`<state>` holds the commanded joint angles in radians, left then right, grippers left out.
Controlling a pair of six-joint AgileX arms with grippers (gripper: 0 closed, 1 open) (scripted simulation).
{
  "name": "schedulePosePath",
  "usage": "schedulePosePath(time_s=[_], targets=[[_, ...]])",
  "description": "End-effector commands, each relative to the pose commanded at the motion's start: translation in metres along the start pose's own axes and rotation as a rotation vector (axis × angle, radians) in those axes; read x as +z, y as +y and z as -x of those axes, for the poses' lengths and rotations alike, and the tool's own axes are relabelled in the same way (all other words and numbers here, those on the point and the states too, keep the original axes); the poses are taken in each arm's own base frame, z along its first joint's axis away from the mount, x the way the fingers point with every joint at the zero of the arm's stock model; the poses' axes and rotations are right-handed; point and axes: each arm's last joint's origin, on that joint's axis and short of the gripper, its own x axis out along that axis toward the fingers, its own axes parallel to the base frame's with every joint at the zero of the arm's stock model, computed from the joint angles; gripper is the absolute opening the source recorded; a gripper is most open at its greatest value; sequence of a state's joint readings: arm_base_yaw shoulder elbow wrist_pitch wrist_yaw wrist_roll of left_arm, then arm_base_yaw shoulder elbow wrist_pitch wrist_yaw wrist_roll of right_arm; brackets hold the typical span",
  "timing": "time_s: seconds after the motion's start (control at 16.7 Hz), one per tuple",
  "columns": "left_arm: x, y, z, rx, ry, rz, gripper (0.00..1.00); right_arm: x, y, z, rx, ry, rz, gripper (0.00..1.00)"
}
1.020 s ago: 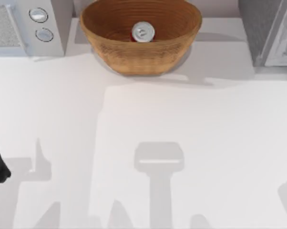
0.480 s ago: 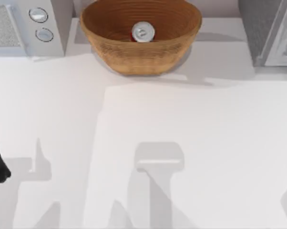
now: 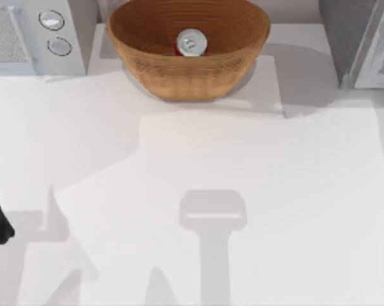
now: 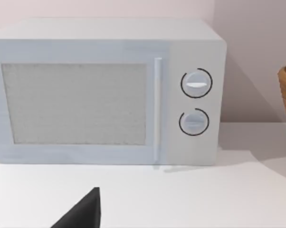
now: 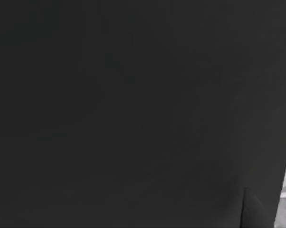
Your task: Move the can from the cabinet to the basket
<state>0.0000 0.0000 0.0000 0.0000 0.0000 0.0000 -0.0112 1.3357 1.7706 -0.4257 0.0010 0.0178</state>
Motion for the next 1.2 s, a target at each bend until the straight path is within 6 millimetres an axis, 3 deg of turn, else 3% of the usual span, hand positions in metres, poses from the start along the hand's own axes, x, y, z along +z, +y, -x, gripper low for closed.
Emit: schedulePosePath(time_s=[0.18,0.42,0.72,0.84,1.2], targets=[[0.000,0.000,0.000,0.000,0.000,0.000,1.00,-0.003,0.054,0.011,0.000,0.008,-0.001,1.00],[0.000,0.000,0.000,0.000,0.000,0.000,1.00,-0.005,0.091,0.030,0.000,0.012,0.000,1.00],[0.000,0.000,0.000,0.000,0.000,0.000,1.00,-0.006,0.095,0.033,0.000,0.012,0.001,1.00],[0.000,0.000,0.000,0.000,0.000,0.000,1.00,0.001,0.085,0.040,-0.043,-0.011,0.003,1.00],[0.000,0.000,0.000,0.000,0.000,0.000,1.00,0.000,0.085,-0.005,-0.044,-0.008,0.006,1.00]])
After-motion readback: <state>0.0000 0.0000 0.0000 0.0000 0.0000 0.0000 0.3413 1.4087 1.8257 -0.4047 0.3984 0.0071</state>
